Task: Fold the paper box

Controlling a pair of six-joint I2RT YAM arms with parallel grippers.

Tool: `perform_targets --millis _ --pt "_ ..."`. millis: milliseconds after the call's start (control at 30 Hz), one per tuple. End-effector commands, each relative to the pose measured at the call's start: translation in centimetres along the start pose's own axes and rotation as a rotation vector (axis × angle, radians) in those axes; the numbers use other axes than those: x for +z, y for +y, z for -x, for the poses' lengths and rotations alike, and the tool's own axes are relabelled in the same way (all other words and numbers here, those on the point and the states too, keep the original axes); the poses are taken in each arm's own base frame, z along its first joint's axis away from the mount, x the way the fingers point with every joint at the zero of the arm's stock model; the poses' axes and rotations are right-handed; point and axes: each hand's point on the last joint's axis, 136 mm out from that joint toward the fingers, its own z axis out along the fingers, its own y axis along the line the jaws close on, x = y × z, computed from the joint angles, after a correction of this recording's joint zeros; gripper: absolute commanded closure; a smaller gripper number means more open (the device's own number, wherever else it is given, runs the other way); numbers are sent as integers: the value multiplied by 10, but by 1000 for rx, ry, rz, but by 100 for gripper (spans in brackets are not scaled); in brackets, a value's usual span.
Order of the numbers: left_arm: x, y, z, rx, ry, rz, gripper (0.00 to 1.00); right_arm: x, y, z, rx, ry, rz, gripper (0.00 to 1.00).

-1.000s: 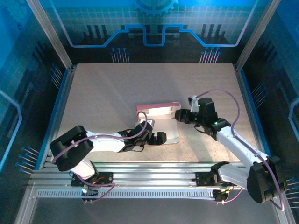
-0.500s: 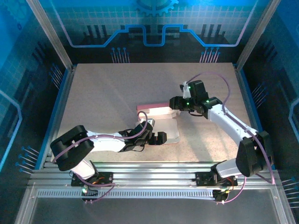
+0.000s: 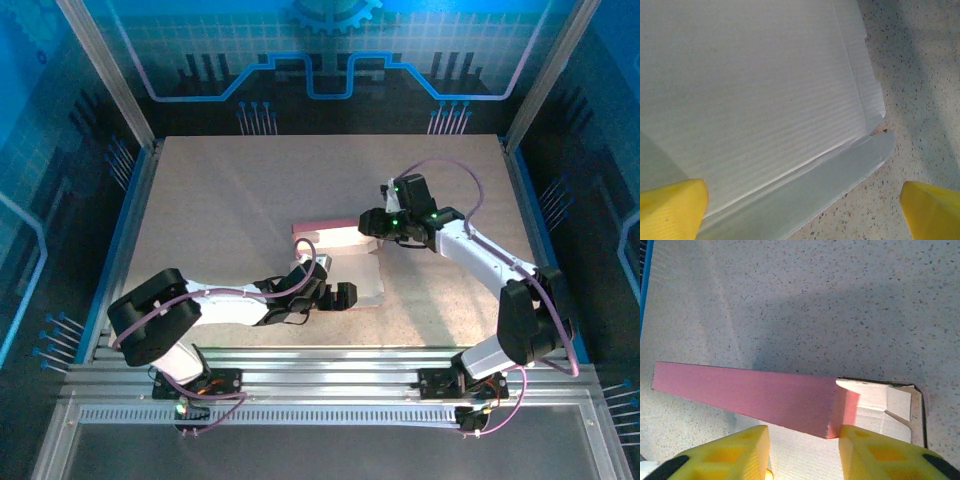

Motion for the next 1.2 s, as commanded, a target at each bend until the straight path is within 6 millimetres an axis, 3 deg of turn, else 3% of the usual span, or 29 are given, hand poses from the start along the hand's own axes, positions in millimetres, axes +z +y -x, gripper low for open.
perform_targets --millis 0,67,200,367,867,1000,1167 --pt "3 17 -24 -8 88 54 1 5 11 1 25 4 55 64" --pt "4 18 -25 -9 88 55 1 6 10 1 39 0 66 69" --pt "3 18 -25 -10 86 52 1 4 7 2 48 -6 62 71" --pt "4 19 -26 -14 86 54 1 -3 0 1 23 -11 20 64" --pt "6 18 -27 -16 91 49 1 -58 -19 10 -152 -47 -56 63" --pt "6 18 -26 -17 90 49 1 -56 -26 16 -192 -33 -92 63" --pt "6 17 -25 -13 90 49 1 -39 -36 18 -213 11 -123 63"
